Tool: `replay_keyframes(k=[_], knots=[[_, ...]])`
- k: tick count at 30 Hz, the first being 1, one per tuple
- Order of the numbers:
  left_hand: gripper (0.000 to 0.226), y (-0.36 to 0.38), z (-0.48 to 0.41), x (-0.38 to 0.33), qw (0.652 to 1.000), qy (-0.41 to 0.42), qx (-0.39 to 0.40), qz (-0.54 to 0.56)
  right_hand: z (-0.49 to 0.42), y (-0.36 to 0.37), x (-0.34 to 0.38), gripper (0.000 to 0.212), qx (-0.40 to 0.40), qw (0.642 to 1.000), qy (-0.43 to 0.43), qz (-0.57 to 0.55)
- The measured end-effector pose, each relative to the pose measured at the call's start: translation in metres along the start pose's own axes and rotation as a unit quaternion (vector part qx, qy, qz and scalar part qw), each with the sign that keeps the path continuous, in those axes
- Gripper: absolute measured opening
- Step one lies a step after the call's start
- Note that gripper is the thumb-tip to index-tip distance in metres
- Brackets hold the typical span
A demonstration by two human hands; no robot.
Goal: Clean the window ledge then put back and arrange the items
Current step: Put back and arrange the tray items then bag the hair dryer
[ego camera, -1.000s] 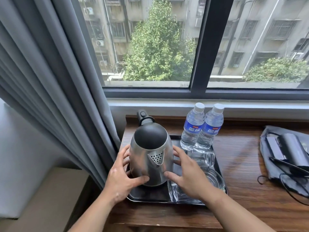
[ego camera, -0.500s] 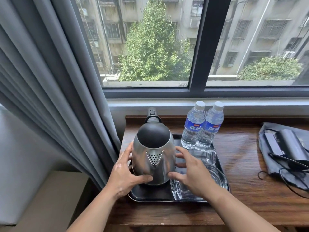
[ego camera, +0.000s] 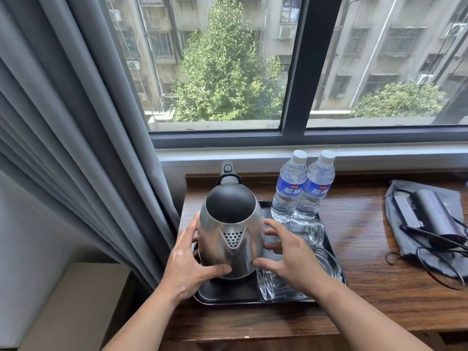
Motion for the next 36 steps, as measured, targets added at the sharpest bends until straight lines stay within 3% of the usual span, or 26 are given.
replay_keyframes(k=[7, 9, 13, 15, 21, 24, 29, 32, 36], knots=[[0.134, 0.000, 0.006, 0.000, 1.000, 0.006, 0.006, -0.001, 0.005, -0.002, 0.000, 0.092, 0.011, 1.000, -0.001, -0.011], [0.135, 0.001, 0.014, 0.002, 1.000, 0.002, -0.019, 0.005, 0.011, -0.016, -0.007, 0.083, -0.007, 1.000, 0.003, -0.017], [0.095, 0.010, 0.054, -0.005, 0.986, 0.012, -0.169, -0.007, 0.032, -0.070, -0.050, 0.058, -0.077, 0.996, 0.048, -0.002], [0.083, 0.024, 0.077, -0.012, 0.980, 0.020, -0.192, -0.040, 0.041, -0.095, -0.078, 0.056, -0.089, 0.993, 0.074, 0.015], [0.080, 0.100, 0.095, -0.031, 0.979, 0.070, -0.091, -0.170, 0.041, -0.114, -0.128, 0.059, -0.022, 0.996, 0.074, 0.043], [0.083, 0.133, 0.084, -0.027, 0.957, 0.098, -0.038, -0.272, 0.026, -0.111, -0.141, 0.062, 0.010, 0.997, 0.050, 0.060], [0.093, 0.149, 0.070, -0.011, 0.910, 0.078, -0.024, -0.407, -0.002, -0.104, -0.147, 0.070, 0.055, 0.996, 0.016, 0.075], [0.085, 0.152, 0.061, -0.013, 0.887, 0.066, -0.031, -0.456, -0.013, -0.101, -0.147, 0.075, 0.063, 0.996, 0.010, 0.070], [0.070, 0.151, 0.058, -0.013, 0.887, 0.065, -0.029, -0.455, -0.020, -0.096, -0.150, 0.083, 0.079, 0.997, 0.021, 0.017]])
Point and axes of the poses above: each hand's wrist, its own z-axis away from the middle knuckle, its own y-axis out of the palm, x = y × z, the point moved 2 cm from there along -z, towards the middle knuckle, and after that the axes turned 5 degrees about z, right-handed, at the moved point
